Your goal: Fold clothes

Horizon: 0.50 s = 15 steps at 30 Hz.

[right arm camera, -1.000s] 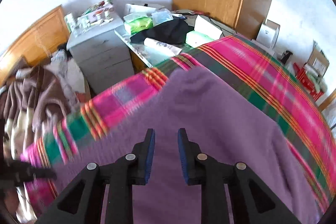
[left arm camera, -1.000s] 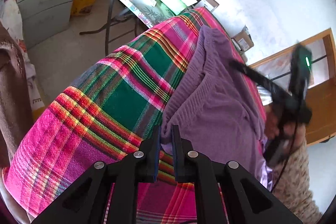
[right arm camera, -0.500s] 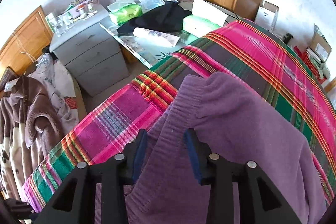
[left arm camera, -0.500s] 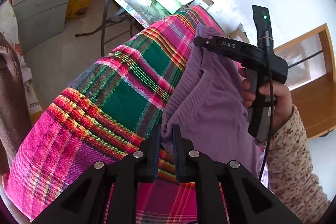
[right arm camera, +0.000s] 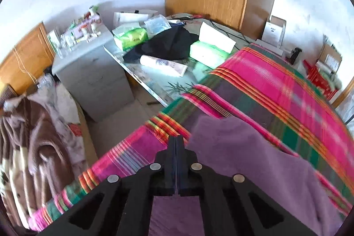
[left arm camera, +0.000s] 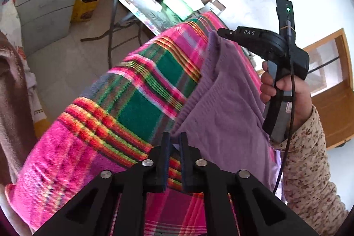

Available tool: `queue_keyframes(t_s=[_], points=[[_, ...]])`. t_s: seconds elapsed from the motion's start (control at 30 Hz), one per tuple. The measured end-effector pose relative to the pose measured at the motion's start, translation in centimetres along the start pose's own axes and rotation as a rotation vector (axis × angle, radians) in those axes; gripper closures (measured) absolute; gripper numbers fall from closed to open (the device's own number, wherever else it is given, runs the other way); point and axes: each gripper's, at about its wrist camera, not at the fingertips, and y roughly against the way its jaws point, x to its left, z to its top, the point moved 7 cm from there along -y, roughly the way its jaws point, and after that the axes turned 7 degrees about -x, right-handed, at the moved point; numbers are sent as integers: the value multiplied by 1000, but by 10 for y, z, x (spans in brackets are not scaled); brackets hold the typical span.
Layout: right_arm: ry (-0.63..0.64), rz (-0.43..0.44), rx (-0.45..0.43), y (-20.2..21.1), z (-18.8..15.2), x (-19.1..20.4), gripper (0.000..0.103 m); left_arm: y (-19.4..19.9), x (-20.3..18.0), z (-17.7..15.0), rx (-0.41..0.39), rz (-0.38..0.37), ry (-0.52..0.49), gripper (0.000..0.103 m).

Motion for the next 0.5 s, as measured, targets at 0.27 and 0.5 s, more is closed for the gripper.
queue_keyframes(t_s=[0.27, 0.5], points=[[-52, 43, 15, 0, -12, -6, 102, 3, 4, 2, 2, 2, 20, 94], [-31, -18, 29, 15, -13, -44, 69, 8, -4, 4, -28, -1, -13, 62]])
